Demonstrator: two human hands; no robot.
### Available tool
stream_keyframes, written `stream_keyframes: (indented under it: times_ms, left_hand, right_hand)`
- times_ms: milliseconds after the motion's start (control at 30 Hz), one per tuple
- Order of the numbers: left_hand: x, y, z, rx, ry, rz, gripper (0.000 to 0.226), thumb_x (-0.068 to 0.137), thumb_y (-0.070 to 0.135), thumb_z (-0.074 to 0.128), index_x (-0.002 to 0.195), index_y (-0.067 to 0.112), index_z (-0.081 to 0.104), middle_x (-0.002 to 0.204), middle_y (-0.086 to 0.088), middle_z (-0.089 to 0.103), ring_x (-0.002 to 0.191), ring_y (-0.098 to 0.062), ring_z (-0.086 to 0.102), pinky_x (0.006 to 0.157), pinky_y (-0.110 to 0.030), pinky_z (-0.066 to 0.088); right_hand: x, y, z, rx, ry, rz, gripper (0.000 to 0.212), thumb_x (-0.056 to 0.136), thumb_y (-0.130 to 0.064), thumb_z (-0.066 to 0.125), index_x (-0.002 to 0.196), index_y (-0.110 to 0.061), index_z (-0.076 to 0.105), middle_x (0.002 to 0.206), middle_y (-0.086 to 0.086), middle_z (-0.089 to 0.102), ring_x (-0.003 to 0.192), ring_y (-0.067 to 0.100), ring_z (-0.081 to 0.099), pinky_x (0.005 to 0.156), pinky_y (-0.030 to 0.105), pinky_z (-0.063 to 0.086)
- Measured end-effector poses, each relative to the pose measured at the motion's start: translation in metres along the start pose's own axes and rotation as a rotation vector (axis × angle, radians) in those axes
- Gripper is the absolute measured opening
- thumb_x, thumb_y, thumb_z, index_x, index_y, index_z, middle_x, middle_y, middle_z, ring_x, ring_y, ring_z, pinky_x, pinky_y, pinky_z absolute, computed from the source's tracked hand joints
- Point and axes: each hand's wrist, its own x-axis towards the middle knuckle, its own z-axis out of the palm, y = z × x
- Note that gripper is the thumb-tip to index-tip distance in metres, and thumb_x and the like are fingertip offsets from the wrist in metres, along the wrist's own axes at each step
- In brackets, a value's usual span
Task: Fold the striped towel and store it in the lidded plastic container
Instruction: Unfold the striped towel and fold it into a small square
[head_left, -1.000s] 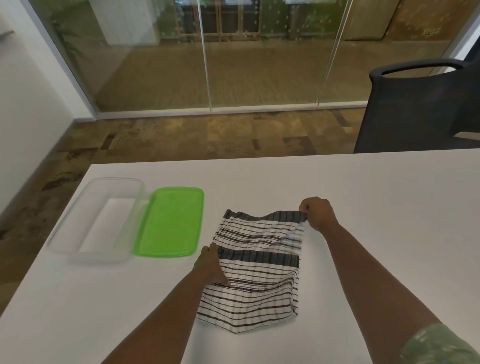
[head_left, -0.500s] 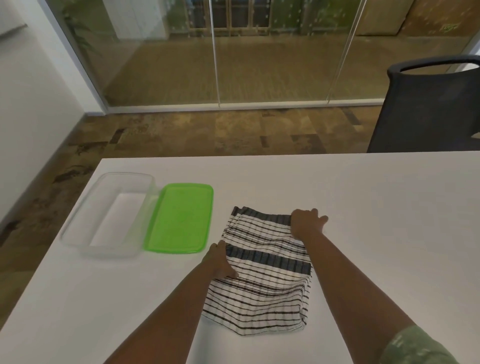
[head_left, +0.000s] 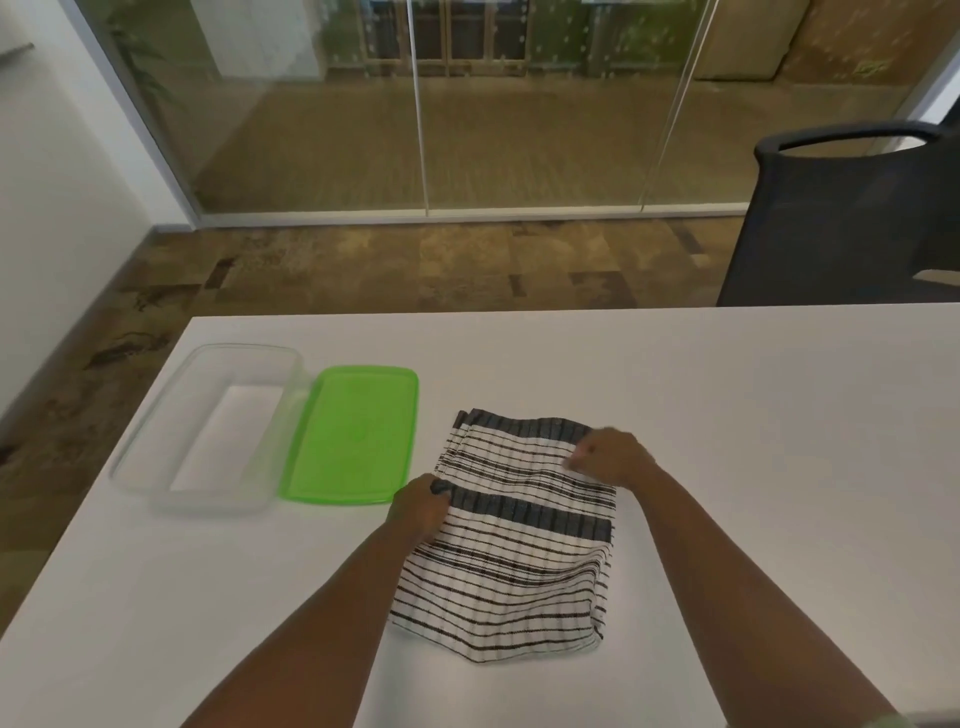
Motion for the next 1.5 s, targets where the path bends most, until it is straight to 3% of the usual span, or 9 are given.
stream_keyframes:
  times_ms: [133,300,467,633,967,1067,1200,1400,1500]
  left_hand:
    - [-0.007,0.002,-0.014,-0.173,0.037,0.145,0.023,0.092,0.019,0.055,0.103,0.001,0.064,0.090,-0.011,0.061,0.078,-0.018,0.054,0.069,-0.026,0.042]
    - [-0.017,0.022,-0.036,-0.462,-0.119,0.267,0.025,0.090,0.015,0.058,0.110,0.003,0.065,0.085,-0.001,0.069,0.074,-0.009,0.062,0.063,-0.012,0.049]
    - [-0.014,0.036,-0.045,-0.556,-0.117,0.266,0.012,0.090,0.023,0.056,0.092,0.018,0.067,0.052,0.021,0.066,0.048,0.012,0.055,0.057,-0.017,0.036]
    - [-0.005,0.038,-0.046,-0.634,-0.089,0.232,0.018,0.090,0.024,0.056,0.099,0.013,0.067,0.094,0.005,0.063,0.084,-0.006,0.054,0.087,-0.030,0.035]
    - [0.012,0.021,-0.025,-0.225,-0.066,0.142,0.059,0.083,0.020,0.067,0.134,0.000,0.045,0.138,-0.017,0.050,0.127,-0.030,0.047,0.111,-0.040,0.036]
    - [0.015,0.016,-0.016,-0.055,0.039,0.121,0.041,0.083,0.021,0.067,0.118,0.000,0.059,0.117,-0.015,0.063,0.113,-0.030,0.056,0.100,-0.039,0.043]
    - [0.015,0.018,-0.014,-0.179,0.205,0.205,0.017,0.089,0.013,0.059,0.098,-0.001,0.062,0.088,-0.013,0.058,0.088,-0.022,0.054,0.079,-0.028,0.041]
    - [0.015,0.021,-0.006,-0.471,0.181,0.154,0.027,0.094,0.006,0.047,0.120,-0.002,0.050,0.079,-0.016,0.054,0.059,-0.013,0.041,0.049,-0.015,0.039]
    - [0.016,0.016,-0.003,-0.437,0.118,0.174,0.049,0.092,0.003,0.050,0.138,0.011,0.037,0.092,-0.017,0.051,0.075,-0.021,0.049,0.063,-0.028,0.042]
  right_hand:
    - [-0.016,0.006,0.006,-0.018,-0.418,0.114,0.056,0.077,-0.055,0.064,0.099,-0.003,0.060,0.090,0.007,0.060,0.082,0.017,0.057,0.062,0.023,0.047]
    - [-0.023,0.017,0.001,0.067,-0.574,0.135,0.048,0.077,-0.036,0.071,0.119,-0.014,0.061,0.123,0.009,0.061,0.112,0.019,0.055,0.091,0.034,0.047]
    - [-0.022,0.036,-0.003,0.577,-0.449,0.047,0.006,0.085,-0.019,0.064,0.087,-0.014,0.062,0.096,0.004,0.061,0.093,0.019,0.055,0.080,0.030,0.047]
    - [-0.015,0.046,-0.008,1.096,-0.201,-0.032,0.019,0.090,-0.019,0.057,0.101,-0.006,0.064,0.093,0.009,0.068,0.083,0.020,0.065,0.070,0.028,0.054]
    - [0.008,0.039,0.002,0.826,0.248,-0.047,0.007,0.082,-0.011,0.068,0.083,-0.010,0.061,0.071,0.003,0.055,0.070,0.019,0.051,0.065,0.029,0.046]
    - [0.012,0.034,0.007,0.763,0.305,-0.113,0.010,0.084,-0.005,0.064,0.093,-0.009,0.063,0.082,0.003,0.061,0.080,0.020,0.056,0.079,0.031,0.050]
    - [0.017,0.032,0.007,0.762,0.494,-0.139,0.013,0.086,-0.006,0.062,0.098,-0.010,0.062,0.084,-0.002,0.060,0.077,0.012,0.054,0.064,0.000,0.044]
    - [0.019,0.027,0.008,0.815,0.396,-0.055,0.044,0.092,-0.013,0.053,0.132,-0.010,0.035,0.108,0.021,0.055,0.090,0.027,0.054,0.081,0.035,0.047]
    - [0.014,0.028,0.019,0.646,0.359,-0.037,0.056,0.091,-0.014,0.056,0.139,-0.006,0.028,0.133,0.023,0.045,0.118,0.035,0.047,0.100,0.040,0.040]
